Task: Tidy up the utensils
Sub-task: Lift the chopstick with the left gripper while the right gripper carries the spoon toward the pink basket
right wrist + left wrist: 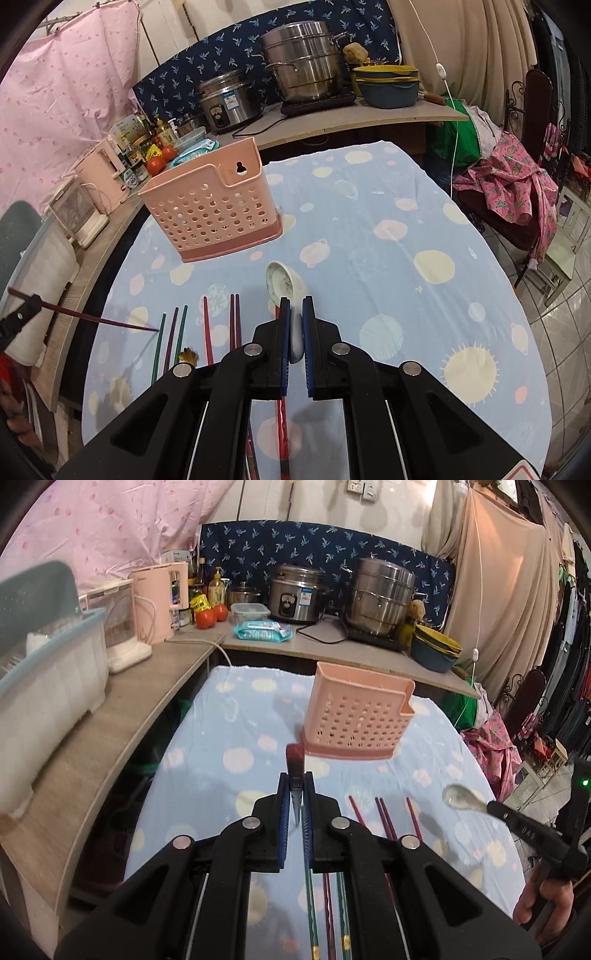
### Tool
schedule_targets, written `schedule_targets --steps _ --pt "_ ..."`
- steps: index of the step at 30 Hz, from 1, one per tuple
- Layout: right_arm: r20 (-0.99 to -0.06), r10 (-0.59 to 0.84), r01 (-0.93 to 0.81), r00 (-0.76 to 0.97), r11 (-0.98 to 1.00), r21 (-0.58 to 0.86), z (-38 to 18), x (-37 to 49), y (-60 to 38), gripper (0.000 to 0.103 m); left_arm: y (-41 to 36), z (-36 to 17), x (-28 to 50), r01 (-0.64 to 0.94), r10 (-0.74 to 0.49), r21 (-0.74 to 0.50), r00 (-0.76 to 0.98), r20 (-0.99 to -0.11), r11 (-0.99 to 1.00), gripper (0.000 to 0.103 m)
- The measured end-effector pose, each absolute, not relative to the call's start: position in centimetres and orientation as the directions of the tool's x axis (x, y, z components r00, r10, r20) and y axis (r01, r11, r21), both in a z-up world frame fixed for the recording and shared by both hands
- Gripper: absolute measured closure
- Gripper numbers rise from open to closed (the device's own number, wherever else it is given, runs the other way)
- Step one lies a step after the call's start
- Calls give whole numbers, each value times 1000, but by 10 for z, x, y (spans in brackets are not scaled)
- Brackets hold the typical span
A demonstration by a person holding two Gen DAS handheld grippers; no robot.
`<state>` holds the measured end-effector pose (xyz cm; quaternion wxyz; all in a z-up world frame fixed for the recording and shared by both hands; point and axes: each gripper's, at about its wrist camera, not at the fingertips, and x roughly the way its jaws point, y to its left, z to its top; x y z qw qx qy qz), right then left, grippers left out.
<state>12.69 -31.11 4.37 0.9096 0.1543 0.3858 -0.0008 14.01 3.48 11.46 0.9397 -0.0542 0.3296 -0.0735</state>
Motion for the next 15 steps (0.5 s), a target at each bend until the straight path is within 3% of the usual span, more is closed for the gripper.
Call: schedule_targets --steps 9,15 --pt "-751 120 148 650 948 280 15 131 -313 96 27 114 150 111 -180 -149 769 -614 983 96" --pt "-729 111 141 676 951 275 28 135 -314 96 26 114 151 114 -181 -147 770 -612 983 96"
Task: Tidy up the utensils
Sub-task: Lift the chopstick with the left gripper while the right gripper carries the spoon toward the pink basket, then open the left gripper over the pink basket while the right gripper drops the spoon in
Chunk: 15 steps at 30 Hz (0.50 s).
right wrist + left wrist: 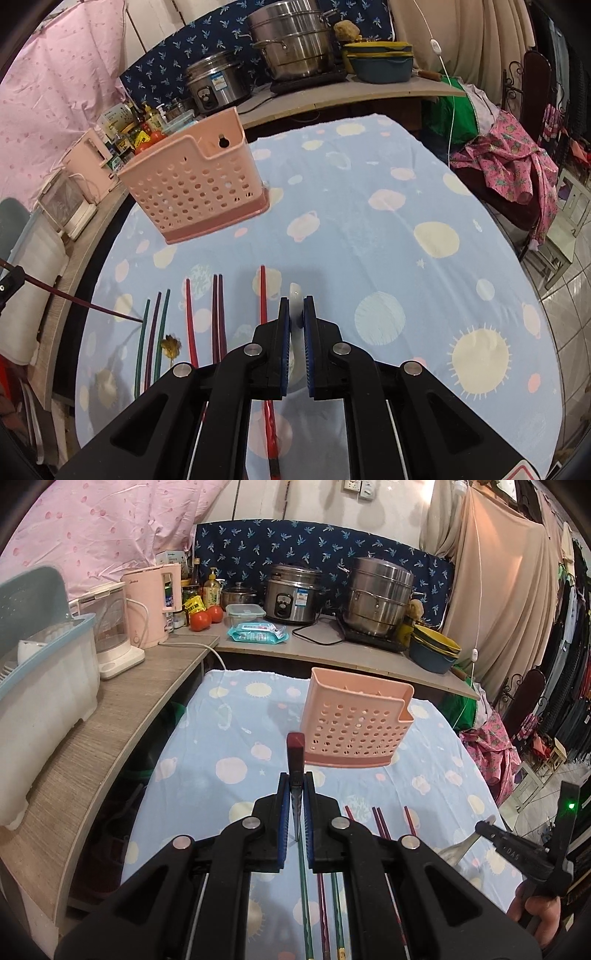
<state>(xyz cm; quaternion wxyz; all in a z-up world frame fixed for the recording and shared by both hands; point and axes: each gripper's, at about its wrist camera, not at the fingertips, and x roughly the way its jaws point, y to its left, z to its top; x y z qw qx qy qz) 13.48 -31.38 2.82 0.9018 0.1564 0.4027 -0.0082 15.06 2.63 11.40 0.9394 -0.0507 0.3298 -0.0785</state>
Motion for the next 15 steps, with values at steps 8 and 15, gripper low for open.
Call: schedule_targets --steps 8,15 --pt "-647 126 78 752 958 276 80 174 -315 96 18 155 179 142 -186 -124 822 -537 982 96" --pt "-581 155 37 799 952 305 120 234 -314 96 9 224 219 187 -224 -129 885 -409 974 96"
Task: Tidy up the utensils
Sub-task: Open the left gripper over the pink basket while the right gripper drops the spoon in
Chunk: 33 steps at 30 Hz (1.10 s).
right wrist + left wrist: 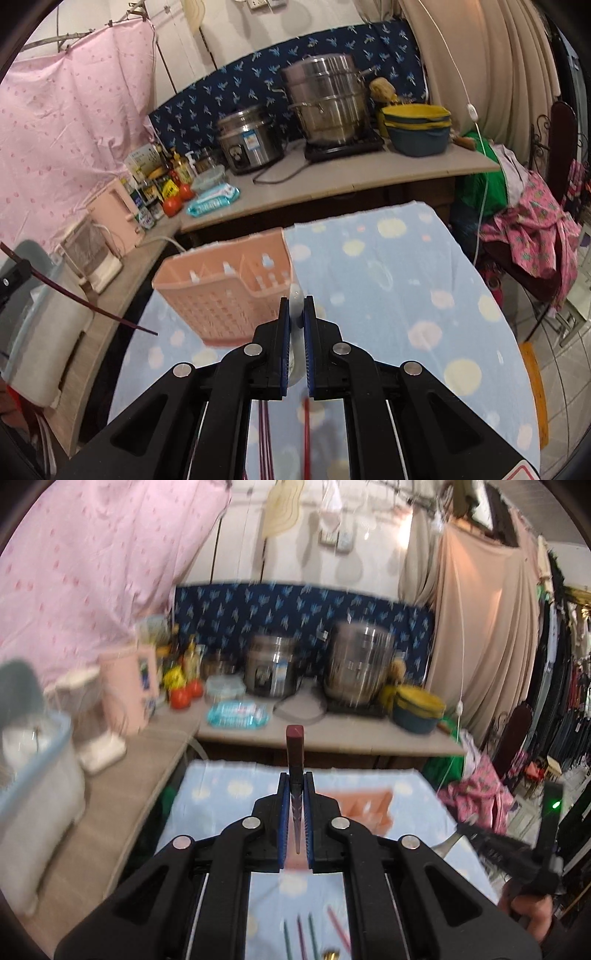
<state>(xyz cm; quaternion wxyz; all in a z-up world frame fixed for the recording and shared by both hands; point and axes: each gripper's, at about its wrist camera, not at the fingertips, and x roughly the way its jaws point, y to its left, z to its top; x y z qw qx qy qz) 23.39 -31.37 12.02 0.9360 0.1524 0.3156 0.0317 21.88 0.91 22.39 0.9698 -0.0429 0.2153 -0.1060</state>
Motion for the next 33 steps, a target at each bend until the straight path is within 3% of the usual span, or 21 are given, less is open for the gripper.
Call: schedule_targets --steps 6,23,28,33 --pt "-550 155 36 820 947 321 133 288 -309 96 -5 244 262 188 -220 -121 908 -356 975 96" --pt "-660 146 58 737 959 277 76 361 -286 95 -3 172 323 147 -219 -180 834 -507 973 96" --pt "-628 123 61 768 963 264 87 345 -284 77 4 169 317 110 -189 -182 842 -505 977 72" --pt "-597 117 66 794 959 276 101 312 -292 71 13 167 297 94 -181 -192 840 -512 977 69"
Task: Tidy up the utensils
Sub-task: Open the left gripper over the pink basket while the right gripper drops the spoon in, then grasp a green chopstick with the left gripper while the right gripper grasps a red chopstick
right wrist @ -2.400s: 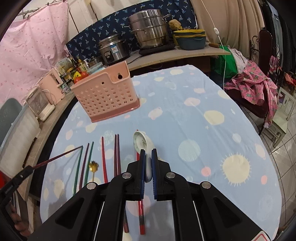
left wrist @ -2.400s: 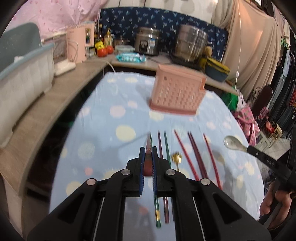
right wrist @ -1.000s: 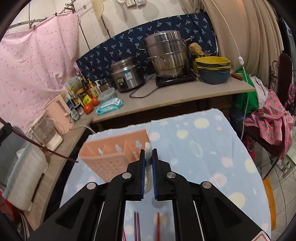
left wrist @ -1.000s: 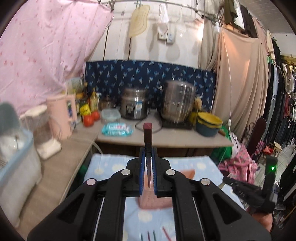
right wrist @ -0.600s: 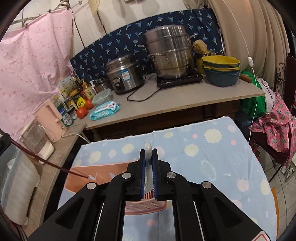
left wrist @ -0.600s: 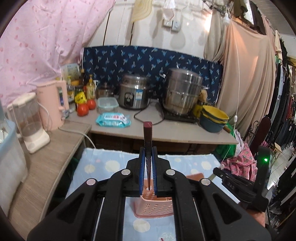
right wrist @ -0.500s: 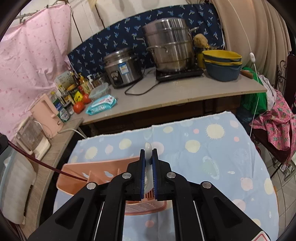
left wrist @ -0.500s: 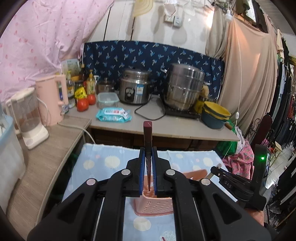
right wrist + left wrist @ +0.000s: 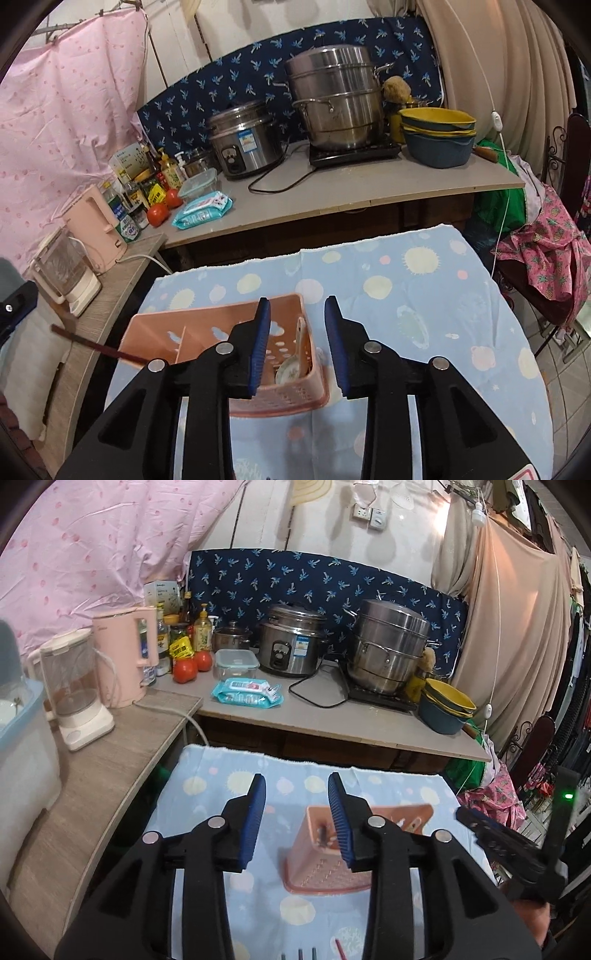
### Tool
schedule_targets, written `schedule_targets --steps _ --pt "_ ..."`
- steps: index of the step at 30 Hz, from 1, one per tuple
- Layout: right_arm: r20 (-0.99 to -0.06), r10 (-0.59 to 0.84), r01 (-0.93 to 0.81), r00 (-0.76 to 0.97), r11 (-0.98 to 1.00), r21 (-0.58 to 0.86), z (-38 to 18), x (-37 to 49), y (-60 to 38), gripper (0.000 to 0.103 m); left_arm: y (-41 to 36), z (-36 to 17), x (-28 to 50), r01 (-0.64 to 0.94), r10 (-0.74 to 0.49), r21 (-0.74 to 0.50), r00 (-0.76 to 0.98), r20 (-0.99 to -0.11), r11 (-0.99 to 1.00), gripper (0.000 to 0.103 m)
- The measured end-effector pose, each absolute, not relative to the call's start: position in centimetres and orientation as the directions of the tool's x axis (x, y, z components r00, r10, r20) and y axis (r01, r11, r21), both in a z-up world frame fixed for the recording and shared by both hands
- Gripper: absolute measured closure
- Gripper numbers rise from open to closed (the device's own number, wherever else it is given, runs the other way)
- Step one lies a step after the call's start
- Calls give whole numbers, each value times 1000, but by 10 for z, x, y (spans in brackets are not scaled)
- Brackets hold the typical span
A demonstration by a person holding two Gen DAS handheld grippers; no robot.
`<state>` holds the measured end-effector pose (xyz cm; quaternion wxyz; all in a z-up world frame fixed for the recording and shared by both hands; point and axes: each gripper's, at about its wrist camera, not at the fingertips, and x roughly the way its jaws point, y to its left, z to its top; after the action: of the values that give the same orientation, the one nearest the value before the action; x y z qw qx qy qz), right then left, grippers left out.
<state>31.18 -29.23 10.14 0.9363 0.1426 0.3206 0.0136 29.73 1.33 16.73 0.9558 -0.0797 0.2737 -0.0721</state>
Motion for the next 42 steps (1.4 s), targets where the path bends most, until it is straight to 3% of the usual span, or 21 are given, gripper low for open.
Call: schedule_targets --steps 7,22,42 --pt "-620 106 68 778 966 250 89 238 -296 70 26 141 248 69 -162 -184 812 -560 980 68" --pt "-799 84 128 595 972 197 -14 80 -294 70 34 21 141 51 -150 -153 636 -757 987 68" --pt "-826 135 55 547 979 196 -43 36 -258 74 15 -28 66 92 -211 -191 516 -831 977 68"
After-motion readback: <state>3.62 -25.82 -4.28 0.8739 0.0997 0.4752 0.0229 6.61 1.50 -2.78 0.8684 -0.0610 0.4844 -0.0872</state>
